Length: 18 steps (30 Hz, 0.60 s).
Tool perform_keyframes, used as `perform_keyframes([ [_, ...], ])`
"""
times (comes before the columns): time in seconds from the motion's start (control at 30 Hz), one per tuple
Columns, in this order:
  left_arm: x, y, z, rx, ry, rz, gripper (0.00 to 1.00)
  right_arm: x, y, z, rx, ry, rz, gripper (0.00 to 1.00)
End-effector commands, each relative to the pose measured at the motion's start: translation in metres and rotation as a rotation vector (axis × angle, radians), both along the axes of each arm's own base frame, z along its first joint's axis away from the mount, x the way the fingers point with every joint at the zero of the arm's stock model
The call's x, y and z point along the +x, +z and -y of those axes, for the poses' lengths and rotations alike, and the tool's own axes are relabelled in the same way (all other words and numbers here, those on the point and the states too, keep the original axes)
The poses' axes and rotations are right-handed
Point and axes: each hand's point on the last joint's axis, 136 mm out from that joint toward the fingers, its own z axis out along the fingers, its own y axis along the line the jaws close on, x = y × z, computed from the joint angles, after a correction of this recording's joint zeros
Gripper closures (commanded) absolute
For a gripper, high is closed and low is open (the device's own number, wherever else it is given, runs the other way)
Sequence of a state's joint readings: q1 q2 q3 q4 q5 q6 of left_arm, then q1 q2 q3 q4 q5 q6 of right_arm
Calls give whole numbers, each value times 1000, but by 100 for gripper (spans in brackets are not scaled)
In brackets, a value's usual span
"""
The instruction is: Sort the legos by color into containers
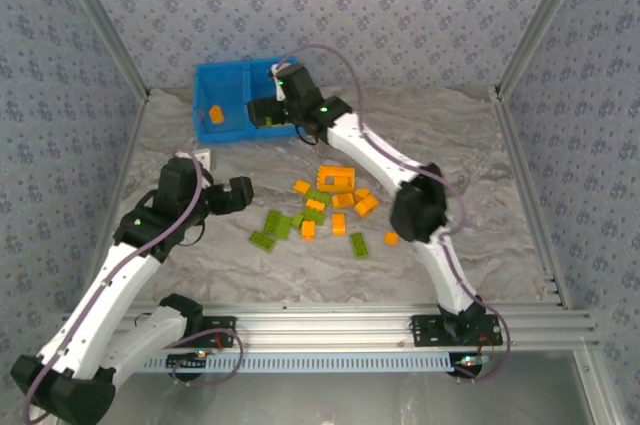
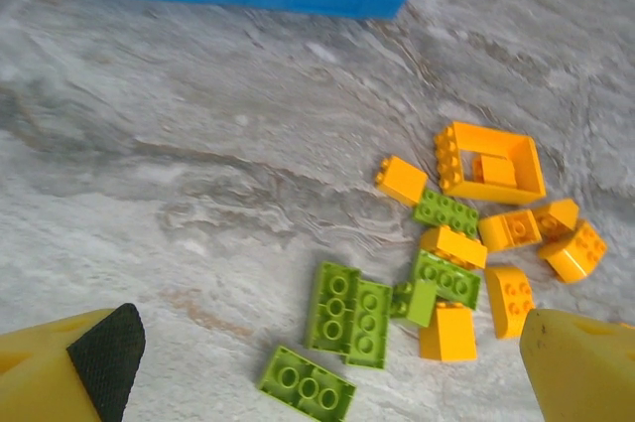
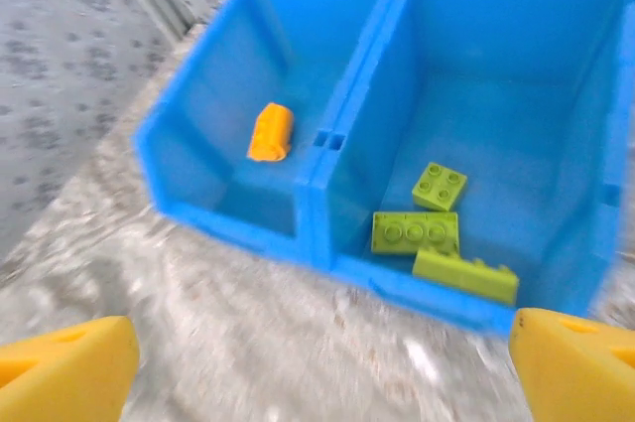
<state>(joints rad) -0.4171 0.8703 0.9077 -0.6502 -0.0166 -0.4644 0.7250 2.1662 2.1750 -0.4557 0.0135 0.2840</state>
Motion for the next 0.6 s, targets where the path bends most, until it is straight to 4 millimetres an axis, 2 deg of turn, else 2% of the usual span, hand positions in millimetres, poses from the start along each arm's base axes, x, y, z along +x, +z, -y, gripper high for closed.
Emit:
perform_keyframes([
  [0.0, 9, 11, 29, -50, -131, 12, 1, -49, 30, 47, -90, 54, 40, 0],
  [0.2, 39, -6, 68, -34, -198, -45, 1, -111, 19, 163, -211, -151, -10, 0],
  [0.33, 70, -39, 100, 36, -198, -153, 1, -147, 6, 227, -222, -315, -64, 0],
  [0.4, 87, -56, 116, 73, -198, -199, 2, -160, 0, 247, -191, -367, -87, 0],
  [0.57, 126, -102, 152, 162, -192, -271, 6, -186, -16, 281, -184, -435, -122, 0],
])
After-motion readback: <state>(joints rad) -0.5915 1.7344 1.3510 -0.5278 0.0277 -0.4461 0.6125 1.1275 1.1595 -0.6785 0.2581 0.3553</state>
